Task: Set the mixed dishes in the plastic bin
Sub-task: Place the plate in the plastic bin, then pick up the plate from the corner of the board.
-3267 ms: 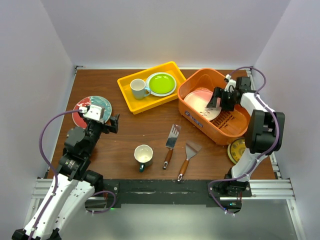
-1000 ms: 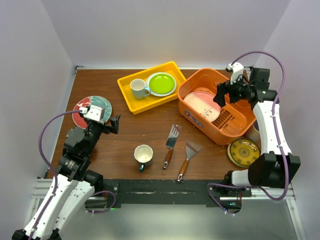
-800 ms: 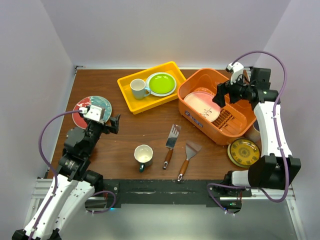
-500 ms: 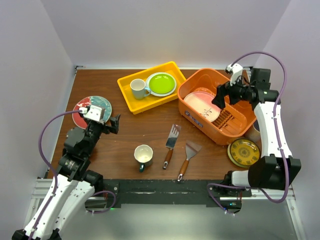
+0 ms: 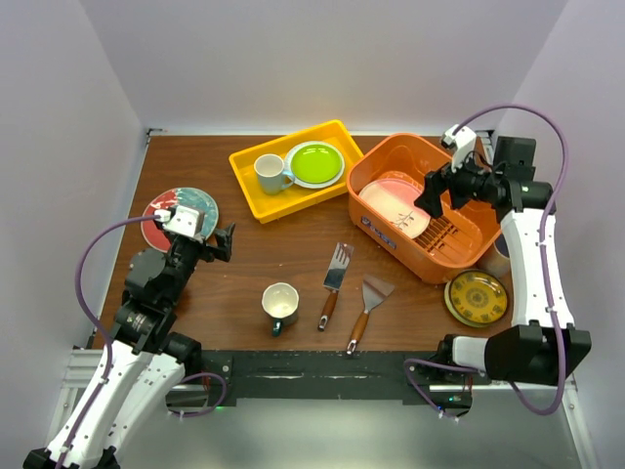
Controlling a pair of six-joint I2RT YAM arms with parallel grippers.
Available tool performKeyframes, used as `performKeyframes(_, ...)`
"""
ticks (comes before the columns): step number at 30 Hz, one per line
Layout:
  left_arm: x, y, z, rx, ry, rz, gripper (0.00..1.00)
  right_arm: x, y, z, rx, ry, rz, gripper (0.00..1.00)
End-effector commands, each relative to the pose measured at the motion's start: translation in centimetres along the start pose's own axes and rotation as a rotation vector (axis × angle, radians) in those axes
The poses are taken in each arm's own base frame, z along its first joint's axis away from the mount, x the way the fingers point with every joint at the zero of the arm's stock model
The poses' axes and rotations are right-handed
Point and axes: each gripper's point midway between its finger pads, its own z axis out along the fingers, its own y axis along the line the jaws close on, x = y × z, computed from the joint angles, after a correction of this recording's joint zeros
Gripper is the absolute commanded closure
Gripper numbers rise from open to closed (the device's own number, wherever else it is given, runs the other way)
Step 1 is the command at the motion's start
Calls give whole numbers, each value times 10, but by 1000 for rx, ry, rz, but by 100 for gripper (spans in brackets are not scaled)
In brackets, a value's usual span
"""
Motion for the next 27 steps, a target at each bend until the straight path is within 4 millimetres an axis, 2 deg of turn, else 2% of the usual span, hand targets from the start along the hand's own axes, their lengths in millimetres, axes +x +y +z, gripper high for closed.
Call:
performKeyframes(1, -9, 0, 1, 2, -45, -11, 0, -20, 12, -16, -19, -53, -75, 2)
performKeyframes(12, -9, 2, 0, -9, -47, -13, 0, -24, 23, -35, -3, -61, -125, 1)
performKeyframes(27, -4, 0, 2, 0, -29, -16, 0, -12, 42, -60, 22, -39, -183, 1)
